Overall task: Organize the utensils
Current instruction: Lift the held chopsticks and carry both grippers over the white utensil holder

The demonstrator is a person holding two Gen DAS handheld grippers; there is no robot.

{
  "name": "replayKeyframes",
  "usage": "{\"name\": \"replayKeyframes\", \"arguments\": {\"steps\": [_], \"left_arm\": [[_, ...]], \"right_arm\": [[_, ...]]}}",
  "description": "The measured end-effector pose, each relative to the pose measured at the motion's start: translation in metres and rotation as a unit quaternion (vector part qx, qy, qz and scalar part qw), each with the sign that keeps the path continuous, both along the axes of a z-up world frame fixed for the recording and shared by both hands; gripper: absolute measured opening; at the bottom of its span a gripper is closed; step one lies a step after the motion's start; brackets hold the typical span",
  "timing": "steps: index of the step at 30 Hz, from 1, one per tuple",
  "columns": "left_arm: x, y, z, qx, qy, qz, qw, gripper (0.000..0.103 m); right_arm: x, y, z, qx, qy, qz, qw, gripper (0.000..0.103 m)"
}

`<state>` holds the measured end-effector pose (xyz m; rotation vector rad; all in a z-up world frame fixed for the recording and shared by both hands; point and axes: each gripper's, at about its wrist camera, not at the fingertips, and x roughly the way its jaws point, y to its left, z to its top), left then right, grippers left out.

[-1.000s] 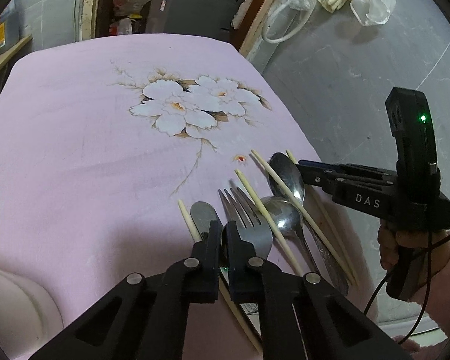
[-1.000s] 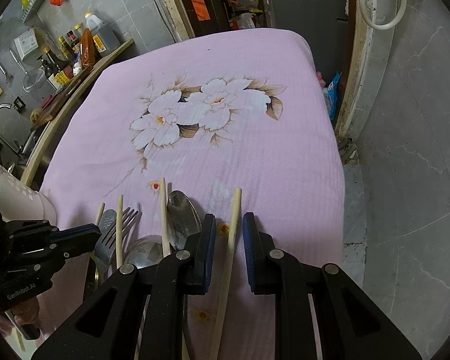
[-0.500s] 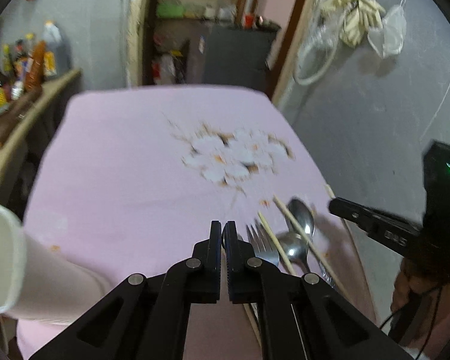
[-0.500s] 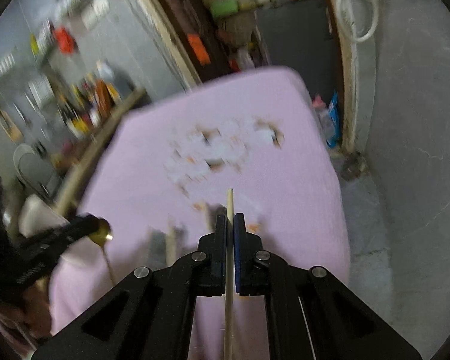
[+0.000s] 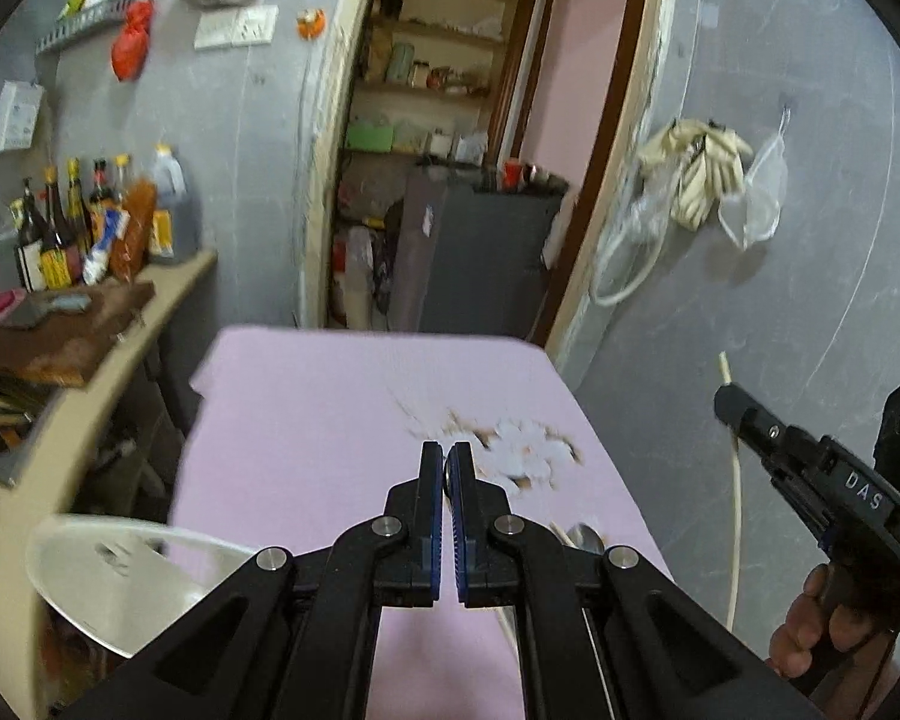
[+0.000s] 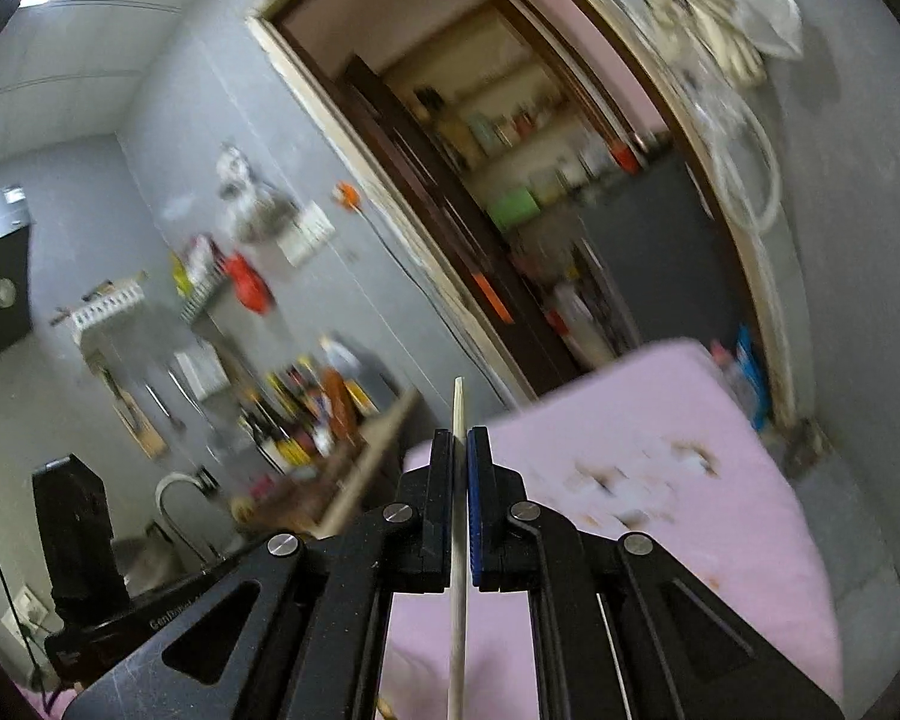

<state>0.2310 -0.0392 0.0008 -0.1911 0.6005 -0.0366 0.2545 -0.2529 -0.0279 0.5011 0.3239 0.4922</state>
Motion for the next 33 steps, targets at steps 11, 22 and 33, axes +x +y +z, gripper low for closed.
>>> {"name": "replayKeyframes", "arguments": {"steps": [11,22,33], "left_arm": [[-0.031,0.127,0.074,0.051,-0.061,0.055,0.9953,0.003],[-0.035,0.198,0.046,0.094,-0.062,0.103,0.9883,0.003],[-0.037,0.176,-0.005,0.136,-0.063,0.112,0.9823,0.003]], "right_arm": [[0.006,0.136,0.054,0.023,-0.108,0.021,0.994,0.004],[0.000,0.198,0.023,-0.026,-0.121,-0.022,0.992,0.004],[-0.013,0.208,0.009,-0.085,-0.134,-0.098,0.982,0.004]]}}
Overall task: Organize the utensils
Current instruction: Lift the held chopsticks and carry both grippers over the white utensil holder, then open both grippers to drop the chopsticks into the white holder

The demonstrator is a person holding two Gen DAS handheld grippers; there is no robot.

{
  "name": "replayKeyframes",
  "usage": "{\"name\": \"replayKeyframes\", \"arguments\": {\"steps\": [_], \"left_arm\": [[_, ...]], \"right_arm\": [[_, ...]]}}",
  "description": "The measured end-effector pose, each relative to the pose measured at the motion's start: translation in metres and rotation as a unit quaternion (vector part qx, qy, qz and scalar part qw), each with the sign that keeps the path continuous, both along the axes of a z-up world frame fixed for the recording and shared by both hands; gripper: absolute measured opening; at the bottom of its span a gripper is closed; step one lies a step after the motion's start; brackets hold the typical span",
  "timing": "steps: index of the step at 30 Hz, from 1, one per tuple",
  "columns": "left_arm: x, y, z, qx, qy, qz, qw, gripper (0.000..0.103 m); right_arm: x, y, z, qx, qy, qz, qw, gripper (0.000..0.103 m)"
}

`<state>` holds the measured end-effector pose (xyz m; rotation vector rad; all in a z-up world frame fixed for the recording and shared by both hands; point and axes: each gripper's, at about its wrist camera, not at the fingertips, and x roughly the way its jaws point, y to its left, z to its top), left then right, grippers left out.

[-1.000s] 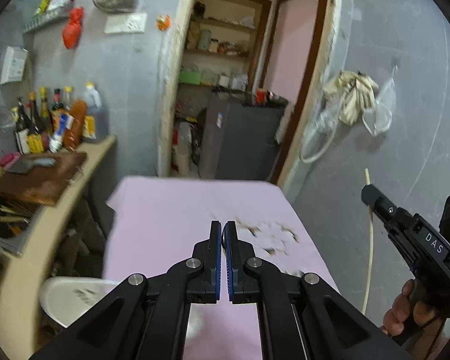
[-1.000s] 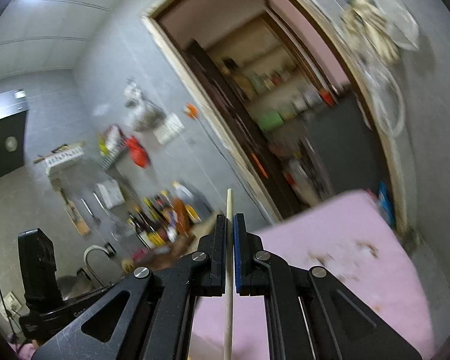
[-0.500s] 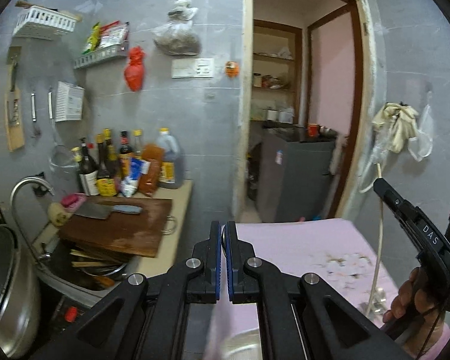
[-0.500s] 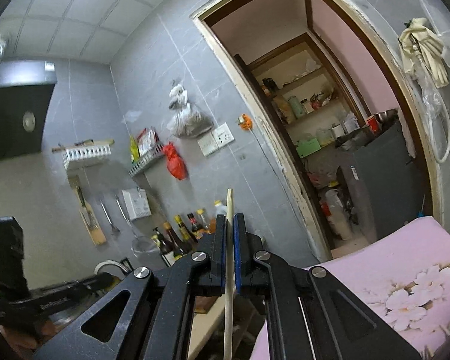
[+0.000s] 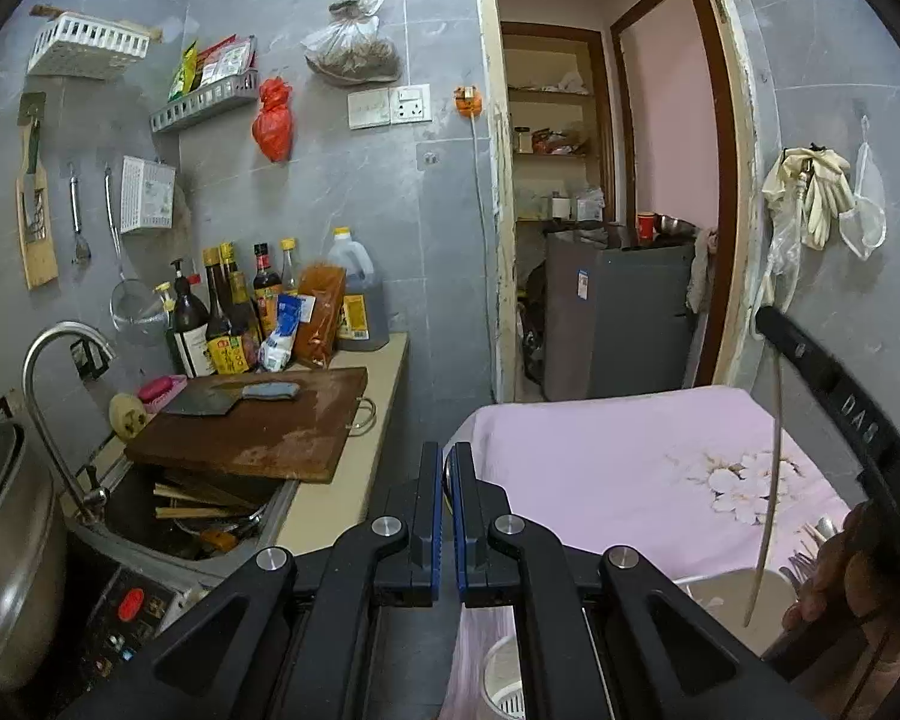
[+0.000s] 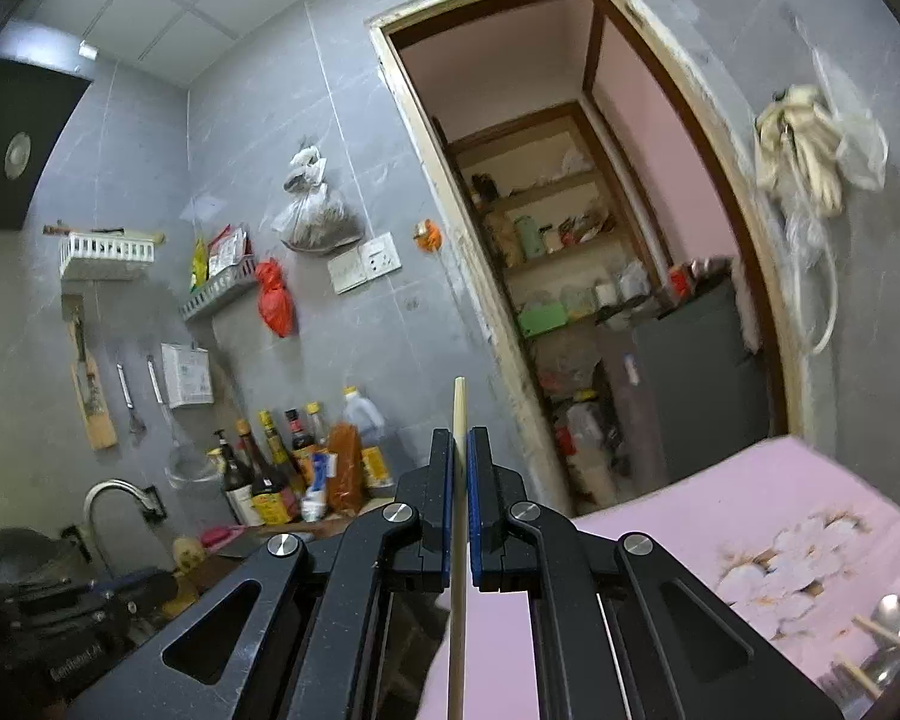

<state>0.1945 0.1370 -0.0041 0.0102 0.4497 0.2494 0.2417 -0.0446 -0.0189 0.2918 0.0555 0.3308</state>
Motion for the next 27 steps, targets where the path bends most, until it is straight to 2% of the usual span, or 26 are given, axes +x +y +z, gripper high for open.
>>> {"name": "replayKeyframes", "arguments": {"steps": [5,9,14,17,22,23,24,26,27], "left_arm": [[-0.001,-0.003,-0.007,-0.002,-0.004,-0.003,1.0000,0.003],[-0.002,-0.011,-0.013,0.017,-0.006,-0.004,0.9998,0.003],[0.000,-0.015,-0.024,0.017,0.015,-0.013,0.9997,0.004],[0.002,-0.012,-0.026,-0.001,0.028,-0.019,0.9994,0.005],[0.000,-0.003,-0.025,-0.060,0.038,-0.047,0.9963,0.006],[0.000,-0.002,-0.025,-0.069,0.039,-0.051,0.9955,0.010],[-0.001,0.001,-0.024,-0.086,0.038,-0.057,0.9939,0.014],[-0.003,0.005,-0.024,-0.112,0.034,-0.061,0.9912,0.039],[-0.005,0.007,-0.023,-0.128,0.029,-0.061,0.9895,0.042]], "right_arm": [[-0.004,0.003,0.001,-0.013,0.012,-0.025,1.000,0.004],[-0.004,-0.001,-0.010,-0.012,0.032,-0.032,0.999,0.004],[-0.002,-0.005,-0.025,-0.014,0.051,-0.030,0.998,0.004],[-0.001,-0.008,-0.031,-0.015,0.062,-0.023,0.998,0.004],[-0.002,-0.017,-0.036,-0.026,0.093,0.002,0.995,0.008],[-0.003,-0.019,-0.036,-0.028,0.095,0.006,0.995,0.014],[-0.003,-0.021,-0.036,-0.027,0.097,0.009,0.995,0.024],[-0.006,-0.028,-0.034,-0.018,0.102,0.015,0.995,0.034],[-0.007,-0.031,-0.033,-0.017,0.104,0.017,0.994,0.035]]}}
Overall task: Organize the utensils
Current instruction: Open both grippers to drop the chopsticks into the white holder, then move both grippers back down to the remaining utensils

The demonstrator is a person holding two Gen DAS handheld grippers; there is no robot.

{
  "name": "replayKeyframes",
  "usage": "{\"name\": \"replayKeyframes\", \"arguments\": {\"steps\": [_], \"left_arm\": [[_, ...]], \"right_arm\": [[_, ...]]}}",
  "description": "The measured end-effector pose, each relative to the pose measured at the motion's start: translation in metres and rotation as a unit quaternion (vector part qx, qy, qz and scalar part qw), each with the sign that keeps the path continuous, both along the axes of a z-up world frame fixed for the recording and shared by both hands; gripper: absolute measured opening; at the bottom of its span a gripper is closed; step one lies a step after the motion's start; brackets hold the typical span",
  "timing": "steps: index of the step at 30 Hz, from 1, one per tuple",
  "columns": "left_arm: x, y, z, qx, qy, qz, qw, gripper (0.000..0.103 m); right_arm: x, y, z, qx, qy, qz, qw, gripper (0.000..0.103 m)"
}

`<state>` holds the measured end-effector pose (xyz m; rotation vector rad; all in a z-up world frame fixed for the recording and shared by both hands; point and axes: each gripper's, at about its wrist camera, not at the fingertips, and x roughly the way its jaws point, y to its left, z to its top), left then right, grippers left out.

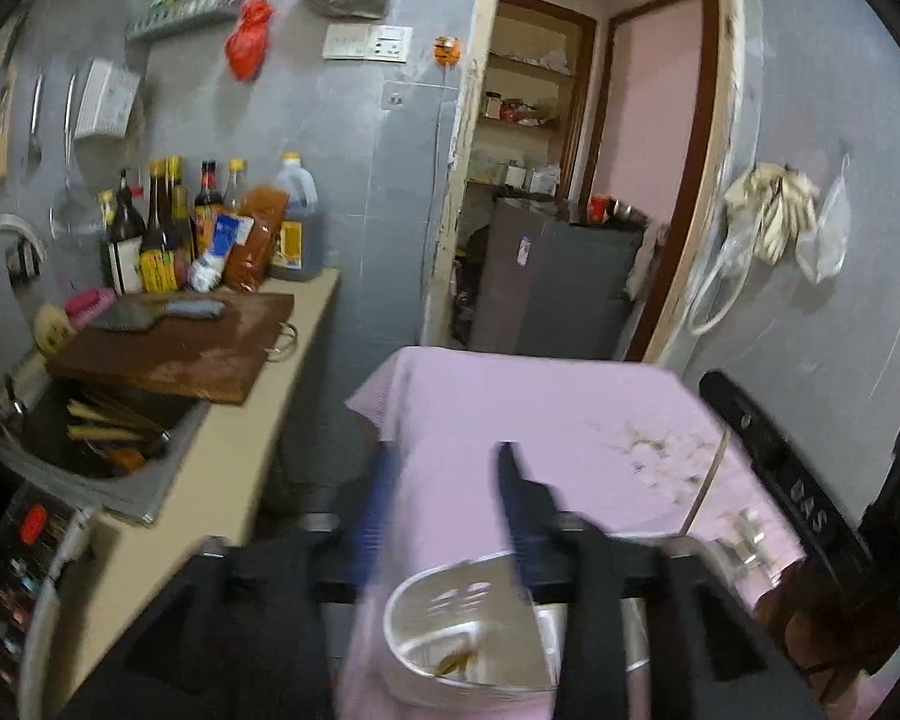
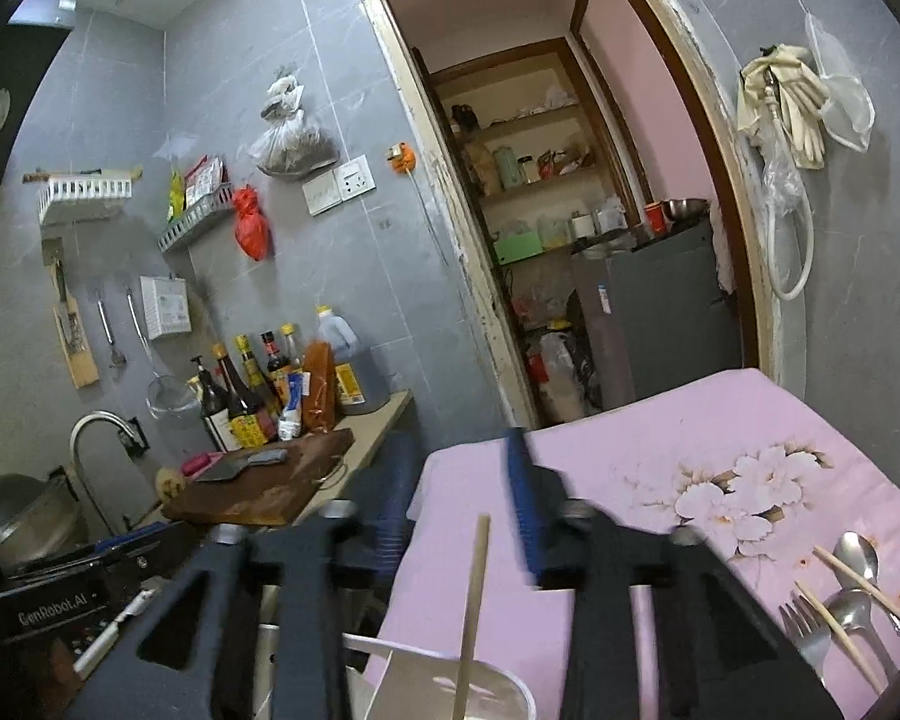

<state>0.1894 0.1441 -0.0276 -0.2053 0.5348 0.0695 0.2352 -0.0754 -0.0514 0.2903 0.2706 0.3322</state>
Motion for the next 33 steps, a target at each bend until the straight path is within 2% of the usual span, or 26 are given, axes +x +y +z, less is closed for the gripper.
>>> {"name": "replayKeyframes", "arguments": {"steps": [2,3,4,6,8,9,13,17,20,25,33], "left_arm": [[-0.003,0.002,0.003,-0.022,-0.008,0.002,0.9997,0.044],[-0.003,0.003,0.004,-0.025,-0.008,0.003,0.9996,0.045],[-0.003,0.001,0.007,-0.026,-0.009,0.006,0.9996,0.049],[-0.003,-0.005,0.011,-0.022,-0.017,0.008,0.9996,0.056],[-0.004,-0.014,0.018,-0.021,-0.030,0.005,0.9993,0.070],[-0.005,-0.020,0.021,-0.019,-0.037,0.004,0.9991,0.073],[-0.005,-0.051,0.032,-0.006,-0.067,-0.001,0.9977,0.093],[-0.010,-0.086,0.038,0.009,-0.094,0.000,0.9955,0.101],[-0.013,-0.118,0.036,0.026,-0.103,-0.010,0.9943,0.102],[-0.010,-0.166,0.025,0.046,-0.092,-0.037,0.9940,0.102],[0.002,-0.224,-0.005,0.043,-0.050,-0.059,0.9961,0.102]], "right_arm": [[-0.004,-0.008,0.005,-0.004,0.003,0.000,1.000,0.037],[-0.005,-0.012,0.008,-0.007,0.003,-0.002,1.000,0.042],[-0.008,-0.017,0.011,-0.008,0.002,-0.003,1.000,0.046],[-0.013,-0.028,0.018,-0.012,-0.002,-0.009,1.000,0.060],[-0.020,-0.043,0.025,-0.019,-0.006,-0.018,1.000,0.069],[-0.023,-0.050,0.028,-0.022,-0.008,-0.023,0.999,0.074],[-0.034,-0.081,0.040,-0.042,-0.015,-0.040,0.998,0.085],[-0.045,-0.111,0.047,-0.067,-0.020,-0.058,0.996,0.097],[-0.053,-0.137,0.050,-0.090,-0.023,-0.071,0.993,0.099],[-0.055,-0.187,0.043,-0.106,-0.004,-0.086,0.991,0.101],[-0.031,-0.252,0.007,-0.104,0.040,-0.092,0.989,0.101]]}}
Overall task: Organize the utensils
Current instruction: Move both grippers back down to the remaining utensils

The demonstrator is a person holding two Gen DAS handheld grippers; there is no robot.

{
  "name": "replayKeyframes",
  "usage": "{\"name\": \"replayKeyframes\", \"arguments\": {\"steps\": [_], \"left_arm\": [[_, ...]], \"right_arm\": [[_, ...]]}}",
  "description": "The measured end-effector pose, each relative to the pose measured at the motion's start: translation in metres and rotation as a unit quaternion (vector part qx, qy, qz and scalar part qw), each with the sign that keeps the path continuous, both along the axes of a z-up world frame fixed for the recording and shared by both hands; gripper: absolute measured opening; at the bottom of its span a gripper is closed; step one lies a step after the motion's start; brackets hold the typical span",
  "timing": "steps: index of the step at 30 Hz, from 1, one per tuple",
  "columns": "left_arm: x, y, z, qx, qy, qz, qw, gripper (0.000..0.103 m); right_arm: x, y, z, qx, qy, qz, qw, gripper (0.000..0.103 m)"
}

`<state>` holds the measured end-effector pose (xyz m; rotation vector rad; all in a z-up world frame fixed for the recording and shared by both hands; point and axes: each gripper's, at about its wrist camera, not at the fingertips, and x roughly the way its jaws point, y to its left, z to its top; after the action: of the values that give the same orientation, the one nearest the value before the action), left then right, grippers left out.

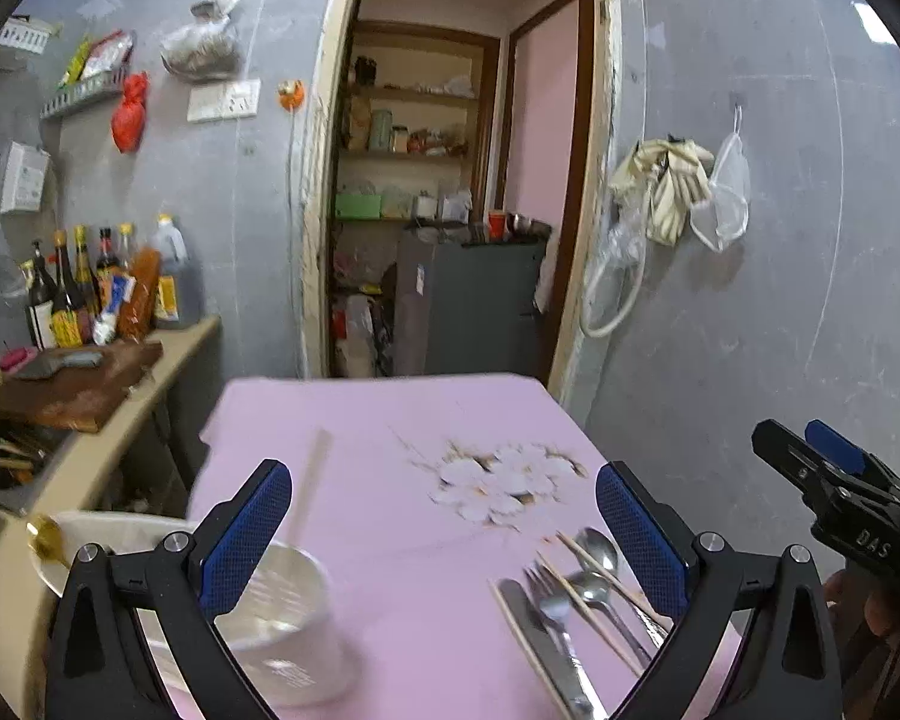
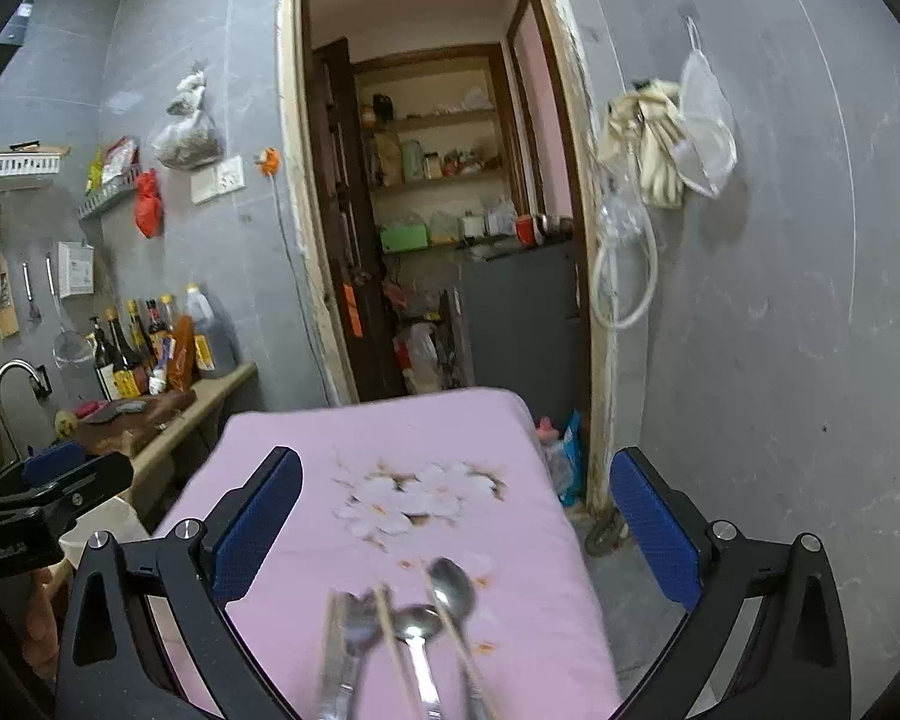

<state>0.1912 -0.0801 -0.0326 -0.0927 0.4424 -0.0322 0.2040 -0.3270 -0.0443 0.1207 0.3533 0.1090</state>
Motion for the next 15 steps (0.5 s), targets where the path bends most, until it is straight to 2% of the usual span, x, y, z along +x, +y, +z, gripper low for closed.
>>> {"name": "replayKeyframes", "arguments": {"steps": [7,13,15], "left_arm": [[0.020,-0.032,-0.038,0.003,0.048,0.001,0.9988,0.102],[0.039,-0.043,-0.076,-0.011,0.103,0.003,0.9946,0.102],[0.045,-0.044,-0.087,-0.018,0.122,0.006,0.9924,0.102]], "right_arm": [[0.043,-0.025,-0.057,0.017,0.067,0.031,0.997,0.101],[0.075,-0.029,-0.096,0.040,0.113,0.071,0.990,0.100],[0.084,-0.026,-0.108,0.040,0.126,0.086,0.987,0.092]]}}
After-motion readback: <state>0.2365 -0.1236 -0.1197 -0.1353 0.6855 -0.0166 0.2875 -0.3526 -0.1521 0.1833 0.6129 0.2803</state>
